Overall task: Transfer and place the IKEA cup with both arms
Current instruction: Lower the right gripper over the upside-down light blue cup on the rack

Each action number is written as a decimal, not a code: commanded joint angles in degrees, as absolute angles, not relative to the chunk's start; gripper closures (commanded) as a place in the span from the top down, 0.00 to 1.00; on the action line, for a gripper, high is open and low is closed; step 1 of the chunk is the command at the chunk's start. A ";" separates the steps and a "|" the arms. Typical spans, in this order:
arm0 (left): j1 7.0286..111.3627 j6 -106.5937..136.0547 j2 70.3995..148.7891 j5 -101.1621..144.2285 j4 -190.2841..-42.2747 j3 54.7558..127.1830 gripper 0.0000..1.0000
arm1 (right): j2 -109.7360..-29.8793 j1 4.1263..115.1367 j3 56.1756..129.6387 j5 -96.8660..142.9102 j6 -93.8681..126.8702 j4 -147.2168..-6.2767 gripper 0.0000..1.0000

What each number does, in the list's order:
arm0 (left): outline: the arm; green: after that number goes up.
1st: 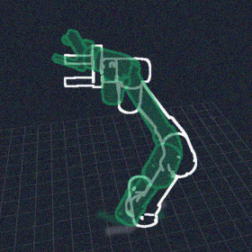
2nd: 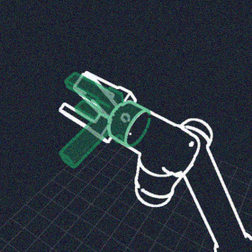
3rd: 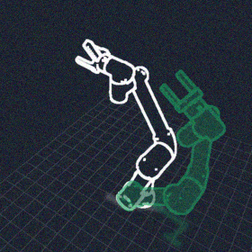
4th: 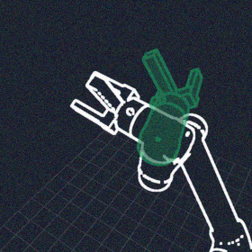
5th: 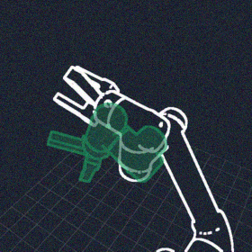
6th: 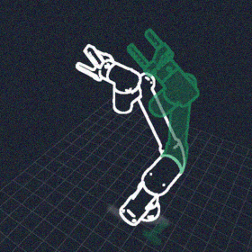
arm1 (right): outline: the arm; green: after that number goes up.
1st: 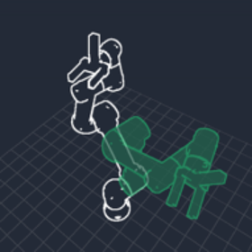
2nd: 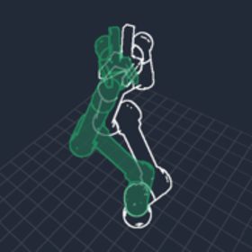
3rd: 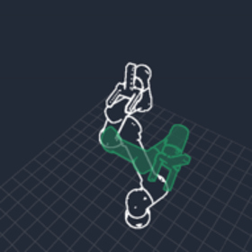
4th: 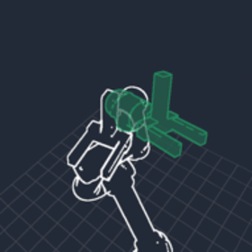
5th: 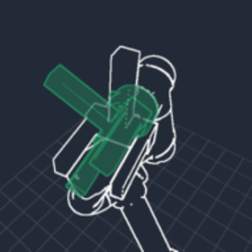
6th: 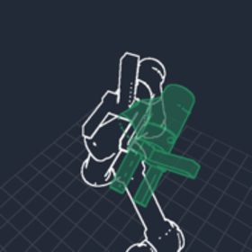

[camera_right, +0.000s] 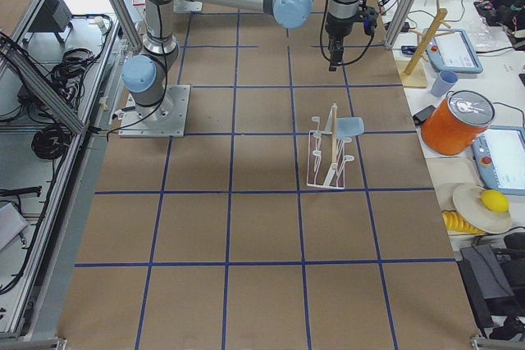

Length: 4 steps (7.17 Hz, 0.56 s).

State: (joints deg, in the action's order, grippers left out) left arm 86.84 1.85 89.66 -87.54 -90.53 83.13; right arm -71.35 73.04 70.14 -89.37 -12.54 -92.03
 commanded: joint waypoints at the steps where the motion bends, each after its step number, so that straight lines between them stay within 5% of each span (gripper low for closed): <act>1: 86.84 1.85 89.65 -87.54 -90.53 83.14 1.00 | -66.90 71.38 65.67 -89.30 -14.41 -92.28 1.00; 4: 86.84 1.85 89.74 -87.45 -90.44 83.14 1.00 | -61.53 68.64 65.65 -89.03 -13.89 -99.39 1.00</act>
State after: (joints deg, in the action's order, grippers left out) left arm 86.84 1.85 89.69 -87.50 -90.49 83.15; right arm -63.30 69.24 65.72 -89.11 -14.27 -96.75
